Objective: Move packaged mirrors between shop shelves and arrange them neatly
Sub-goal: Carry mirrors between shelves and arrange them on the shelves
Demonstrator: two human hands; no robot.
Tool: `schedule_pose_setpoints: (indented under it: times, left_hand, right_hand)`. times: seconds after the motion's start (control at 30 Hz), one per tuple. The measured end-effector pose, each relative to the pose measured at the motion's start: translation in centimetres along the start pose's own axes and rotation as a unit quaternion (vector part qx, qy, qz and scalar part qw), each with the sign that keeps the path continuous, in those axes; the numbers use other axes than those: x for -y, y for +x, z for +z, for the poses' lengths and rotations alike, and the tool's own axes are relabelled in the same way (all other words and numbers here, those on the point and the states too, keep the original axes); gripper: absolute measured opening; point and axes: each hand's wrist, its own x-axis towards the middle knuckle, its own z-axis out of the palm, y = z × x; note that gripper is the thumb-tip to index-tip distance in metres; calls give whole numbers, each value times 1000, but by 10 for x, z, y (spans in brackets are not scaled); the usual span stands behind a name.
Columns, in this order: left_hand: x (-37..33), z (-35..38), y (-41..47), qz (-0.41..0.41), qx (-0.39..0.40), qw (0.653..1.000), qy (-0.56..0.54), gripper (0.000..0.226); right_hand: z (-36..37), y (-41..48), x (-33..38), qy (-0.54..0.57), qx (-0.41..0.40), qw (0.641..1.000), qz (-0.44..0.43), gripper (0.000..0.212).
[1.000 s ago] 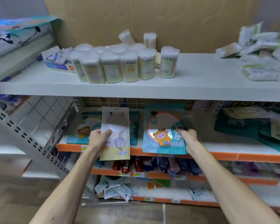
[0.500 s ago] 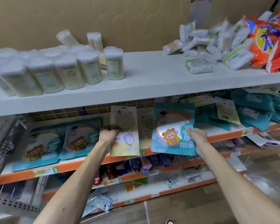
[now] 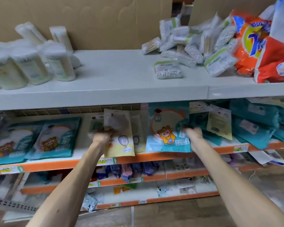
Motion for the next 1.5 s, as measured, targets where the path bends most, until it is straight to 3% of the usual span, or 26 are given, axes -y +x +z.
schedule_pose_setpoints:
  times: [0.17, 0.37, 0.47, 0.7, 0.8, 0.9, 1.1, 1.27, 1.4, 1.5]
  left_hand:
    - [5, 16, 13, 8, 27, 1000, 8, 9]
    - [12, 54, 36, 59, -16, 993, 99, 28]
    - [19, 69, 49, 81, -3, 991, 109, 35]
    - [52, 69, 77, 37, 51, 996, 70, 23]
    - [50, 76, 77, 92, -1, 986, 137, 16]
    - [51, 81, 75, 142, -80, 955, 249, 23]
    - [42, 80, 64, 183, -102, 903, 374, 51]
    - [3, 50, 33, 311, -70, 870, 377, 47]
    - [-6, -5, 18, 416, -96, 766, 480, 66]
    - [-4, -53, 16, 430, -115, 709, 547, 79]
  right_hand:
    - [15, 7, 3, 32, 23, 999, 34, 21]
    - [14, 30, 8, -14, 13, 999, -33, 23]
    - [14, 45, 6, -19, 10, 999, -48, 12]
    - [18, 56, -1, -5, 15, 999, -51, 15]
    - [22, 57, 2, 1, 18, 998, -54, 12]
    - [25, 56, 1, -3, 19, 999, -51, 6]
    - [28, 46, 5, -14, 21, 999, -39, 9]
    - [37, 17, 19, -33, 38, 999, -13, 10]
    - [59, -9, 27, -24, 60, 998, -11, 28]
    - [83, -30, 27, -20, 80, 997, -9, 16]
